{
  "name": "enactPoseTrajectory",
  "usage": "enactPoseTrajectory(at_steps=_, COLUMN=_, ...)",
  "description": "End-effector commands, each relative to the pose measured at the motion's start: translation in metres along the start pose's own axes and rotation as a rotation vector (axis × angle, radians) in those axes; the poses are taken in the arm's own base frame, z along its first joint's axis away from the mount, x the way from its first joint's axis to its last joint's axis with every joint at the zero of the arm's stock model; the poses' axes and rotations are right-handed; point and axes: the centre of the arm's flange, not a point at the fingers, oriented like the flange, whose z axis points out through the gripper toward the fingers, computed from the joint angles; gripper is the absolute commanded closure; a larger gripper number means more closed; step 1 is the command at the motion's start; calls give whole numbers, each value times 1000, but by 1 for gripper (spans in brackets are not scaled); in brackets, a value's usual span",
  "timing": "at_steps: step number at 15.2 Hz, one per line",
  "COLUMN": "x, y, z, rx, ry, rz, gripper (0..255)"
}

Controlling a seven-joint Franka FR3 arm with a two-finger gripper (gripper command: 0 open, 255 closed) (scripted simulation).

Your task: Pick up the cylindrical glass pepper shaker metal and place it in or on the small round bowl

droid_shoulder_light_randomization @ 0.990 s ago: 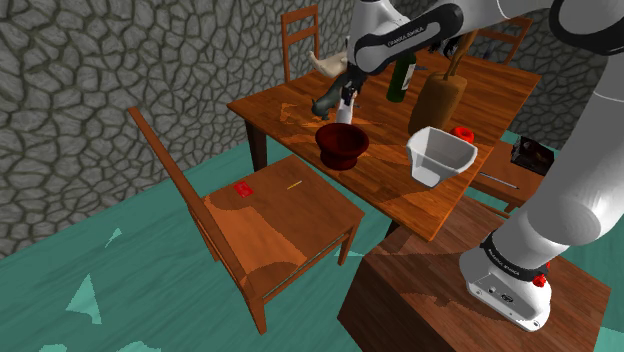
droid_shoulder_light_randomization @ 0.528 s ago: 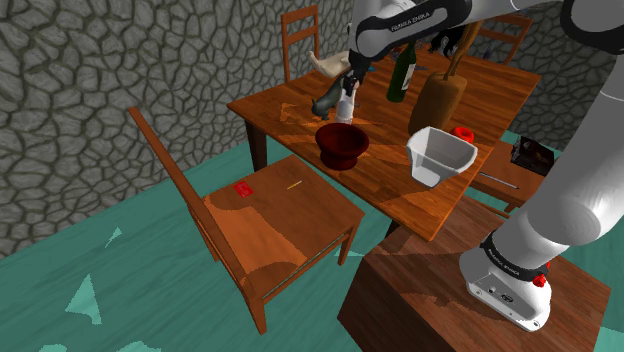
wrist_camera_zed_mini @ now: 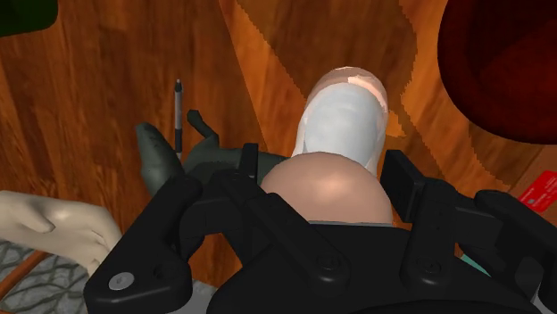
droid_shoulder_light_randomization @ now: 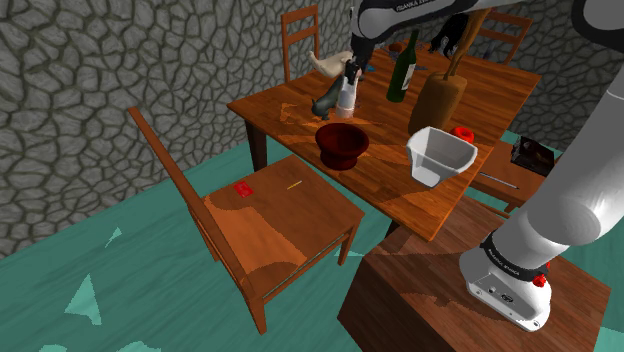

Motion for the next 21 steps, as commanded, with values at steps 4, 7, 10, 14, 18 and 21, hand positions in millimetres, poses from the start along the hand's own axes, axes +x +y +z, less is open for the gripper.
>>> enactPoseTrajectory(at_steps=4, x=3, y=7, z=-25, rx=0, ry=0, rz=0, gripper=255)
enactPoseTrajectory(at_steps=7, x=5, y=12, z=-40, rx=0, ry=0, rz=0, gripper=255)
enactPoseTrajectory(at_steps=10, x=7, y=16, z=-55, rx=0, ry=0, rz=0, gripper=255)
enactPoseTrajectory(at_steps=14, x=10, y=22, z=-75, rx=0, ry=0, rz=0, gripper=255)
enactPoseTrajectory(at_steps=18, x=-5, y=-6, z=-101, rx=0, ry=0, rz=0, gripper=255)
enactPoseTrajectory(at_steps=21, x=-20, y=-34, z=-124, rx=0, ry=0, rz=0, gripper=255)
